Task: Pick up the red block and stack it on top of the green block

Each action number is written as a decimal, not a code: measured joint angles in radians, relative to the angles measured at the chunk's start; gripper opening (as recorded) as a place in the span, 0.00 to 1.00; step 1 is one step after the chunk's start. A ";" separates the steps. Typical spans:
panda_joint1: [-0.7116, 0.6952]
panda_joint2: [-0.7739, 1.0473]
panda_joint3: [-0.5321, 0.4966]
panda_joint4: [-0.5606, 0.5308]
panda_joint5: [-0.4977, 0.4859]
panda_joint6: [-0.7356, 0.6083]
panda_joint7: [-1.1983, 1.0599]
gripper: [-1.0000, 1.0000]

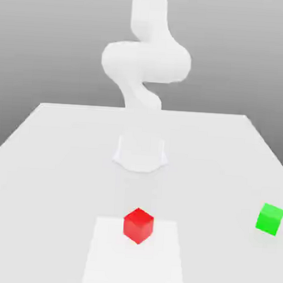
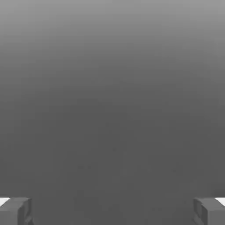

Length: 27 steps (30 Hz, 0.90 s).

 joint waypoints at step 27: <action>-0.117 0.879 0.089 -0.485 -0.122 0.646 0.732 0.50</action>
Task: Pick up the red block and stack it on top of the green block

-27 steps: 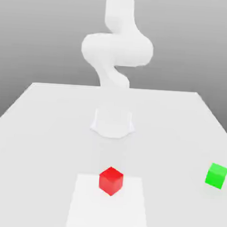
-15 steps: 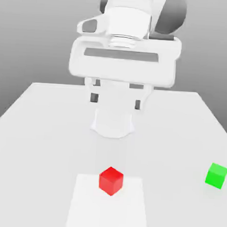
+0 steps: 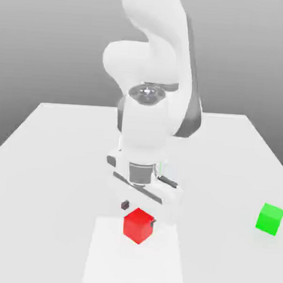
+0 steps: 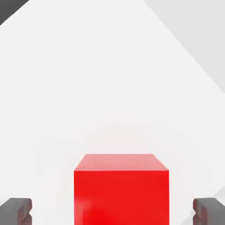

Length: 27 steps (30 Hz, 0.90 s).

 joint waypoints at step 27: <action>0.243 -0.179 0.119 0.053 0.152 -0.242 -0.082 0.00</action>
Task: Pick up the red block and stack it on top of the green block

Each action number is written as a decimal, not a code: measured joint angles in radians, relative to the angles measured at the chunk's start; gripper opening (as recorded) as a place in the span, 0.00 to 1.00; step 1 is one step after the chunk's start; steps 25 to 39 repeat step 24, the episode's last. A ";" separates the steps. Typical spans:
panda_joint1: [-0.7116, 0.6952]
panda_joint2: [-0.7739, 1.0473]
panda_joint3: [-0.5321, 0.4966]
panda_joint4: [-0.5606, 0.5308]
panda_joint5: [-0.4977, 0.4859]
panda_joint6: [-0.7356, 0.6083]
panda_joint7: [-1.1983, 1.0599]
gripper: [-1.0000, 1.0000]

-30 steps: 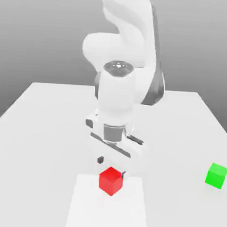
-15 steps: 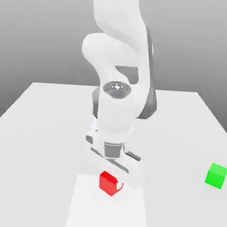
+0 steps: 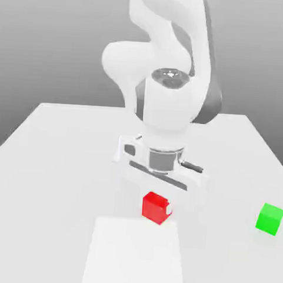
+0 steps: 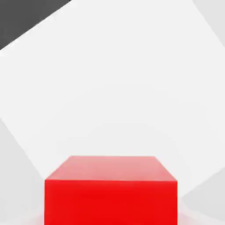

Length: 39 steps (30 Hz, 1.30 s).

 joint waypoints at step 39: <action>0.412 0.267 0.083 0.209 -0.251 0.046 0.243 1.00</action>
